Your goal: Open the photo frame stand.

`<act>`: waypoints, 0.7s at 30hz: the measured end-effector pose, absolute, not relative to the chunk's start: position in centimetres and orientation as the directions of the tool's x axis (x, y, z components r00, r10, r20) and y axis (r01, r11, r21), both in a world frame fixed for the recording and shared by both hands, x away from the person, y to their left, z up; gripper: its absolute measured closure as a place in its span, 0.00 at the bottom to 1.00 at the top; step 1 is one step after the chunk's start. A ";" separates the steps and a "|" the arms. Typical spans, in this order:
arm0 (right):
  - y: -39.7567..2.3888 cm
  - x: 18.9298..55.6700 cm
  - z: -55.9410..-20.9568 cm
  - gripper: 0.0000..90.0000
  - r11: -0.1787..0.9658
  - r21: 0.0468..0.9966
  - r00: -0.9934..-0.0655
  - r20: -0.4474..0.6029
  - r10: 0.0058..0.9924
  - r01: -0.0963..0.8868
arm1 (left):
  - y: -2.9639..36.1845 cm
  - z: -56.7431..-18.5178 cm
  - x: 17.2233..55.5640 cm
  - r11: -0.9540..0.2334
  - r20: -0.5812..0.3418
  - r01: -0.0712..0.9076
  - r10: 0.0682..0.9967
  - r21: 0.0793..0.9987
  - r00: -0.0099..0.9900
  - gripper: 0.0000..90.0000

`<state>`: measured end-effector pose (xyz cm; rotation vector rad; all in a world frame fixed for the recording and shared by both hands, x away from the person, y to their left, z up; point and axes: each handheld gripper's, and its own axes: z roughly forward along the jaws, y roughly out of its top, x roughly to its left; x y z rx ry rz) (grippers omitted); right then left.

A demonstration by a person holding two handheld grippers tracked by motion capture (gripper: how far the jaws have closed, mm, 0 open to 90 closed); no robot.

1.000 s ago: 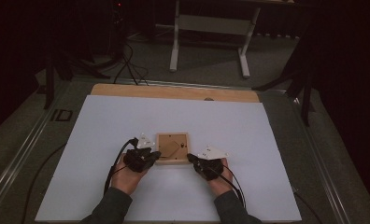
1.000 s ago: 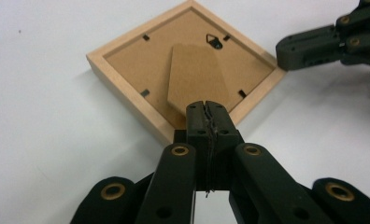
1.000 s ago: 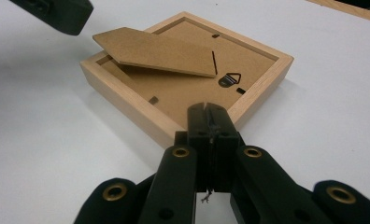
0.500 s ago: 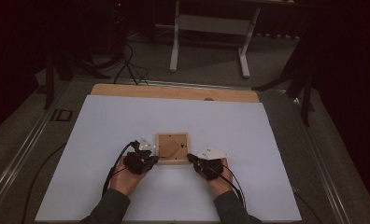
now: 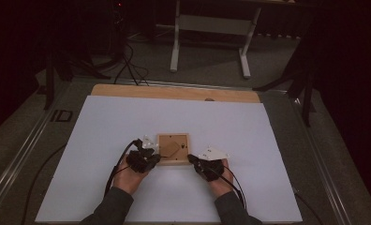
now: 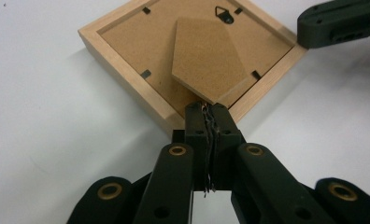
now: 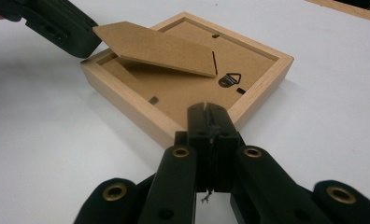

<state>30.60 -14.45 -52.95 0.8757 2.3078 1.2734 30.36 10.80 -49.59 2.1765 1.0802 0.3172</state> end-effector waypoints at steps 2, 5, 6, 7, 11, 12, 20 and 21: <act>-14.5 30.6 -53.0 0.99 0.401 0.849 -0.742 -0.016 0.670 0.343 | 10.8 -49.5 30.4 -0.412 -0.089 0.609 0.777 0.678 0.623 0.97; -14.4 30.6 -53.0 0.99 0.401 0.849 -0.742 -0.016 0.670 0.343 | 10.7 -49.0 30.6 -0.401 -0.095 0.605 0.776 0.688 0.623 0.95; -14.4 30.6 -53.0 0.99 0.401 0.849 -0.742 -0.017 0.670 0.343 | 10.6 -48.9 30.7 -0.394 -0.099 0.605 0.778 0.692 0.620 0.95; -14.4 30.6 -53.0 0.99 0.401 0.850 -0.742 -0.016 0.670 0.343 | 10.6 -48.8 30.8 -0.392 -0.099 0.603 0.778 0.695 0.620 0.95; -14.4 30.6 -52.9 0.99 0.402 0.849 -0.743 -0.017 0.669 0.342 | 10.2 -48.7 31.2 -0.392 -0.109 0.607 0.774 0.692 0.624 0.91; -14.4 30.6 -52.9 0.99 0.402 0.849 -0.743 -0.018 0.669 0.342 | 10.2 -48.7 31.2 -0.392 -0.109 0.607 0.774 0.692 0.624 0.90; -14.4 30.6 -52.9 0.99 0.403 0.849 -0.743 -0.018 0.669 0.342 | 9.4 -49.0 32.2 -0.375 -0.149 0.640 0.777 0.670 0.612 0.81; -14.4 30.6 -52.9 0.99 0.403 0.849 -0.743 -0.018 0.669 0.342 | 9.3 -49.0 32.4 -0.373 -0.151 0.641 0.777 0.671 0.611 0.79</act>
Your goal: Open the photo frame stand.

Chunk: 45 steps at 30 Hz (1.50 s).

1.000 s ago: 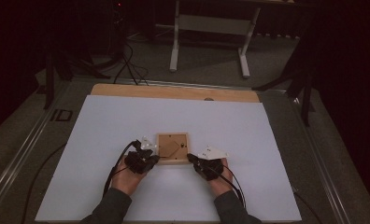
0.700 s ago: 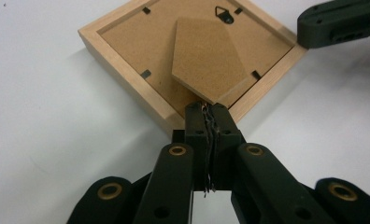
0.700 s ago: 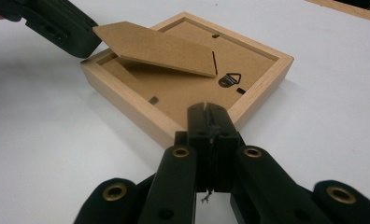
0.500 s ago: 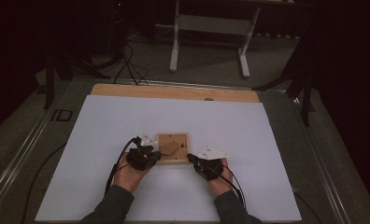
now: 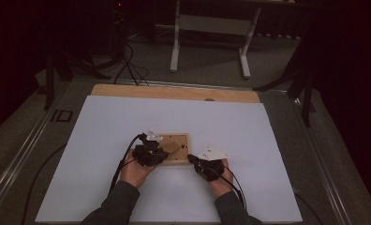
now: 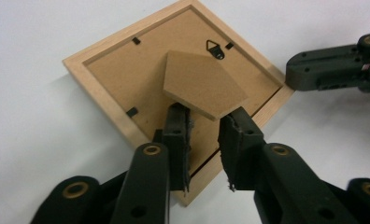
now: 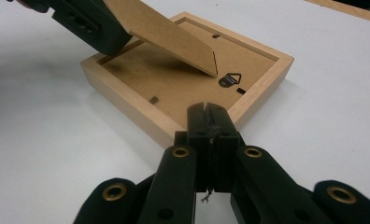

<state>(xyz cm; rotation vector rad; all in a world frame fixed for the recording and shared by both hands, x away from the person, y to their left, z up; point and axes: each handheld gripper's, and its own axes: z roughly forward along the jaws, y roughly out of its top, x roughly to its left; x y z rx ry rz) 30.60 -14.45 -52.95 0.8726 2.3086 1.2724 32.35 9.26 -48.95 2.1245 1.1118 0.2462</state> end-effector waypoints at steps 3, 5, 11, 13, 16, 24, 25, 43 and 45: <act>-14.4 30.6 -52.9 0.99 0.403 0.849 -0.743 -0.019 0.669 0.341 | 8.9 -48.9 32.7 -0.373 -0.162 0.652 0.777 0.660 0.609 0.71; -14.5 30.6 -52.9 0.99 0.403 0.849 -0.743 -0.019 0.669 0.341 | 8.8 -49.0 32.9 -0.375 -0.172 0.661 0.775 0.650 0.609 0.65; -14.5 30.6 -52.9 0.99 0.404 0.849 -0.743 -0.019 0.669 0.341 | 8.3 -49.5 33.4 -0.360 -0.204 0.673 0.768 0.645 0.607 0.57; -14.5 30.6 -52.9 0.99 0.403 0.849 -0.744 -0.019 0.668 0.341 | 8.2 -49.6 33.6 -0.355 -0.212 0.681 0.771 0.640 0.601 0.55; -14.5 30.6 -52.9 0.99 0.403 0.849 -0.743 -0.019 0.668 0.341 | 8.1 -49.7 33.9 -0.343 -0.229 0.689 0.770 0.639 0.595 0.54; -14.5 30.6 -52.9 0.98 0.403 0.849 -0.743 -0.018 0.669 0.342 | 7.9 -49.7 34.5 -0.299 -0.267 0.715 0.782 0.631 0.563 0.50; -14.5 30.6 -52.9 0.98 0.402 0.849 -0.743 -0.017 0.669 0.343 | 8.0 -49.7 34.6 -0.294 -0.275 0.719 0.782 0.629 0.559 0.50; -14.5 30.6 -52.9 0.98 0.403 0.849 -0.743 -0.018 0.669 0.342 | 8.3 -50.0 35.5 -0.246 -0.342 0.768 0.786 0.591 0.515 0.56; -14.5 30.6 -52.9 0.98 0.403 0.848 -0.744 -0.017 0.668 0.343 | 8.3 -50.0 35.6 -0.243 -0.345 0.770 0.786 0.590 0.513 0.57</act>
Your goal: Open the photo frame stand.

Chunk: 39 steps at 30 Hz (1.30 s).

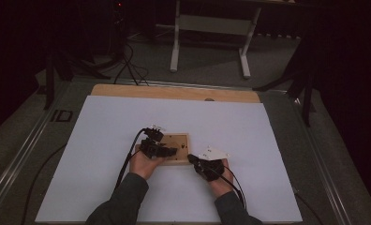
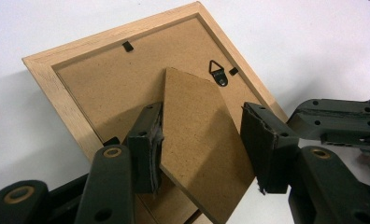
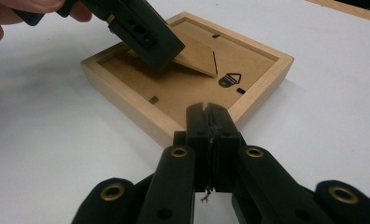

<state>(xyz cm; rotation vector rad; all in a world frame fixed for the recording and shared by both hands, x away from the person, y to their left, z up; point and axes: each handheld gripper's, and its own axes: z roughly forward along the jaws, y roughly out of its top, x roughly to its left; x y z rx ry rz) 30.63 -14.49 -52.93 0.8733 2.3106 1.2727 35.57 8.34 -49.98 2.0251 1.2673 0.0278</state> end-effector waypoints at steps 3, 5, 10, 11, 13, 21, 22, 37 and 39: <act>-14.5 30.6 -52.9 0.98 0.403 0.848 -0.744 -0.017 0.668 0.343 | 8.3 -50.0 35.6 -0.245 -0.341 0.773 0.791 0.585 0.509 0.58; -14.5 30.6 -52.9 0.98 0.403 0.848 -0.744 -0.017 0.668 0.343 | 8.2 -50.0 35.5 -0.254 -0.329 0.771 0.795 0.584 0.510 0.58; -14.5 30.6 -52.9 0.98 0.403 0.849 -0.744 -0.017 0.668 0.342 | 8.0 -50.0 35.4 -0.259 -0.310 0.765 0.802 0.589 0.510 0.59; -14.5 30.6 -52.9 0.98 0.404 0.849 -0.744 -0.018 0.667 0.342 | 7.9 -49.9 35.4 -0.266 -0.296 0.760 0.806 0.593 0.513 0.59; -14.5 30.6 -52.9 0.97 0.403 0.848 -0.744 -0.017 0.668 0.343 | 7.8 -49.9 35.3 -0.272 -0.283 0.755 0.809 0.597 0.516 0.59; -14.6 30.7 -52.8 0.92 0.407 0.844 -0.748 -0.012 0.663 0.348 | 7.4 -49.7 34.7 -0.305 -0.225 0.723 0.814 0.620 0.536 0.59; -14.6 30.7 -52.8 0.92 0.407 0.844 -0.749 -0.010 0.662 0.349 | 7.4 -49.7 34.6 -0.308 -0.216 0.717 0.815 0.626 0.538 0.59; -15.3 30.9 -52.1 0.83 0.378 0.851 -0.723 0.002 0.691 0.364 | 6.8 -49.6 32.7 -0.355 -0.100 0.629 0.816 0.691 0.570 0.59; -15.3 30.9 -52.0 0.82 0.378 0.852 -0.722 0.002 0.692 0.364 | 6.8 -49.6 32.4 -0.367 -0.081 0.614 0.812 0.699 0.578 0.59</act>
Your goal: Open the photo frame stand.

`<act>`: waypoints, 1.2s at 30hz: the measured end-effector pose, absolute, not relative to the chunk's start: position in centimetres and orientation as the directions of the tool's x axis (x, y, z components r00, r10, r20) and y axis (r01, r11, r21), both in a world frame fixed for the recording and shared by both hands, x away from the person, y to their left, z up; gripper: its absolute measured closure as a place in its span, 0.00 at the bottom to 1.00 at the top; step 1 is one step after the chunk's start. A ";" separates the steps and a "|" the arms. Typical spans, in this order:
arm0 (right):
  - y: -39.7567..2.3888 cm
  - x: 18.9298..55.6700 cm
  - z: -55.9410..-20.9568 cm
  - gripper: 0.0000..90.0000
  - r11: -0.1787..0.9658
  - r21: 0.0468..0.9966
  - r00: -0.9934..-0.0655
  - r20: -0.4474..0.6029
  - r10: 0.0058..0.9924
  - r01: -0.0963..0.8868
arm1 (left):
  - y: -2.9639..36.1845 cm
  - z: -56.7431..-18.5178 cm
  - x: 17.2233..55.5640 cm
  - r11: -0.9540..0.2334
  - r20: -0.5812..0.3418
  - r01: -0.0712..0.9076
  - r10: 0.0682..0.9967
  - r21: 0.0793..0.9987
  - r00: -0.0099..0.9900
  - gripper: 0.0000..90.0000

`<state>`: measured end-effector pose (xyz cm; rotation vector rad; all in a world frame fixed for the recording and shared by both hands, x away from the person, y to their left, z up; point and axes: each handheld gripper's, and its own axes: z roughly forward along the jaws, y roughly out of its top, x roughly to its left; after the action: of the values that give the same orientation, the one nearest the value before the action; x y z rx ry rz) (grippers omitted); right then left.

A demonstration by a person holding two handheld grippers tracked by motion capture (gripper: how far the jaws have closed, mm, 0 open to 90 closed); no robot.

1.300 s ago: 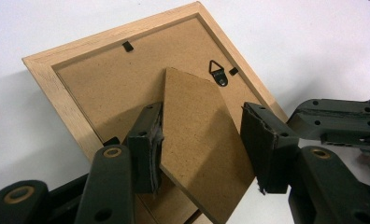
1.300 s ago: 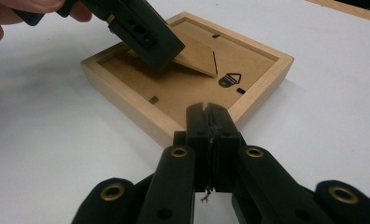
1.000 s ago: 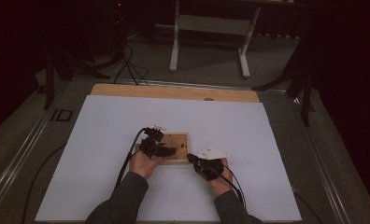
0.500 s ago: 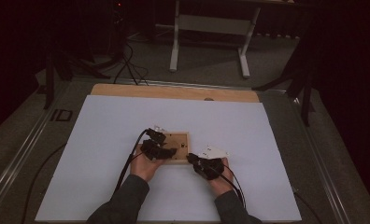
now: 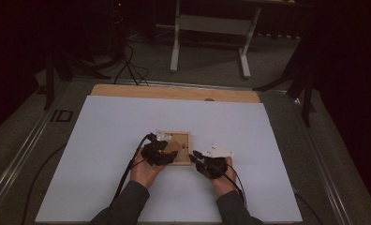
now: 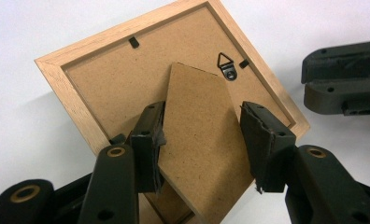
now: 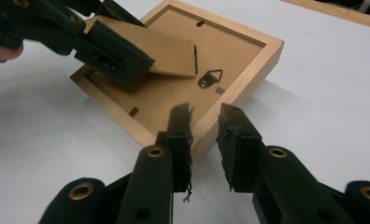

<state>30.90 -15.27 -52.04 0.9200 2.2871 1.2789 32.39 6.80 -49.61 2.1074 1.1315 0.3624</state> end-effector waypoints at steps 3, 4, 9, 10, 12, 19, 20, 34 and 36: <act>-15.3 30.9 -51.9 0.81 0.365 0.856 -0.718 0.010 0.696 0.366 | 6.7 -49.7 31.8 -0.381 -0.048 0.586 0.810 0.715 0.585 0.59; -15.4 30.9 -51.8 0.80 0.360 0.858 -0.716 0.013 0.698 0.366 | 6.7 -49.7 31.6 -0.390 -0.036 0.577 0.807 0.718 0.589 0.59; -15.6 31.0 -51.5 0.80 0.342 0.863 -0.712 0.028 0.702 0.372 | 6.7 -49.7 30.9 -0.407 0.003 0.543 0.802 0.735 0.597 0.59; -15.6 31.0 -51.5 0.80 0.334 0.865 -0.709 0.034 0.704 0.374 | 6.7 -49.7 30.8 -0.414 0.012 0.534 0.798 0.737 0.602 0.59; -15.7 31.0 -51.3 0.80 0.329 0.866 -0.707 0.039 0.706 0.376 | 6.8 -49.7 30.6 -0.420 0.022 0.523 0.794 0.742 0.607 0.59; -15.7 31.0 -51.2 0.79 0.324 0.868 -0.708 0.043 0.705 0.376 | 7.5 -50.1 29.7 -0.434 0.057 0.477 0.783 0.764 0.620 0.59; -15.7 31.0 -51.2 0.78 0.320 0.869 -0.708 0.048 0.705 0.378 | 7.6 -50.1 29.6 -0.432 0.060 0.472 0.783 0.768 0.619 0.59; -15.8 30.9 -50.1 0.67 0.284 0.872 -0.713 0.099 0.694 0.398 | 8.1 -50.9 27.6 -0.448 0.139 0.392 0.782 0.804 0.608 0.59; -15.7 31.0 -50.0 0.65 0.291 0.868 -0.716 0.101 0.690 0.402 | 8.0 -50.9 27.3 -0.454 0.151 0.386 0.781 0.803 0.606 0.59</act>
<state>30.97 -15.69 -50.00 0.9947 2.2702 1.3930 27.34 8.04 -50.92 2.0738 0.9180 0.6657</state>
